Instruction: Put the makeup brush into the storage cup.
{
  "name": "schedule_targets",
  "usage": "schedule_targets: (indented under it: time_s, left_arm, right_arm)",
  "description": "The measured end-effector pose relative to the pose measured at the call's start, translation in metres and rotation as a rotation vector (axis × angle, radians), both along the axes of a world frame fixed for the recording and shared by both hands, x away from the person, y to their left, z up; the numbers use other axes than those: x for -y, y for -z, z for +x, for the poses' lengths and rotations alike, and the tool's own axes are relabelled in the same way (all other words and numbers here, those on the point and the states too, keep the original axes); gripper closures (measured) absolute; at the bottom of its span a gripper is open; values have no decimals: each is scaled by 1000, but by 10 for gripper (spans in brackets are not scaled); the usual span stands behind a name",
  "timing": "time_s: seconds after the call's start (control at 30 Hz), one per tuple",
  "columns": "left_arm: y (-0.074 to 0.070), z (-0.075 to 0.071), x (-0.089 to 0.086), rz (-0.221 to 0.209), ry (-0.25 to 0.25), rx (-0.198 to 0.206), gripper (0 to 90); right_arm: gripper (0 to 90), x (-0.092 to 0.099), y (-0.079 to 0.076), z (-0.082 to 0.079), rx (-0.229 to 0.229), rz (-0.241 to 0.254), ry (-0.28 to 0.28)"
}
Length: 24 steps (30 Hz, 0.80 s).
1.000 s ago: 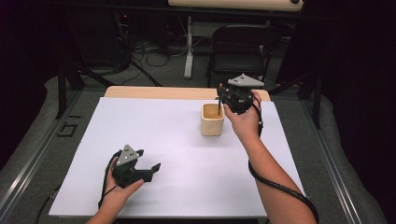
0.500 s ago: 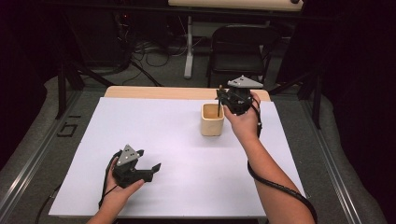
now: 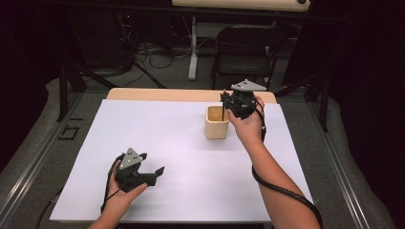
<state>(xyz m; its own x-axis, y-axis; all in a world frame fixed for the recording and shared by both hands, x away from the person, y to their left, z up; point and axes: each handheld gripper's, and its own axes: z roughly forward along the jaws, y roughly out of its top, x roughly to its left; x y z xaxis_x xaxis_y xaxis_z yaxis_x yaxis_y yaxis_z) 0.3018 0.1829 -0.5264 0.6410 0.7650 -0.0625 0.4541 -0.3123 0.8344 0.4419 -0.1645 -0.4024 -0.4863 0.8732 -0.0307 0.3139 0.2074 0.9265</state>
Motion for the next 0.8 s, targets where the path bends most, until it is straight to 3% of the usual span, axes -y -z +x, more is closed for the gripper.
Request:
schedule_targets:
  time_s: [0.8]
  left_arm:
    - [1, 1, -1, 0, 0, -2, 160]
  right_arm:
    - [840, -1, 23, 7, -45, -20, 6]
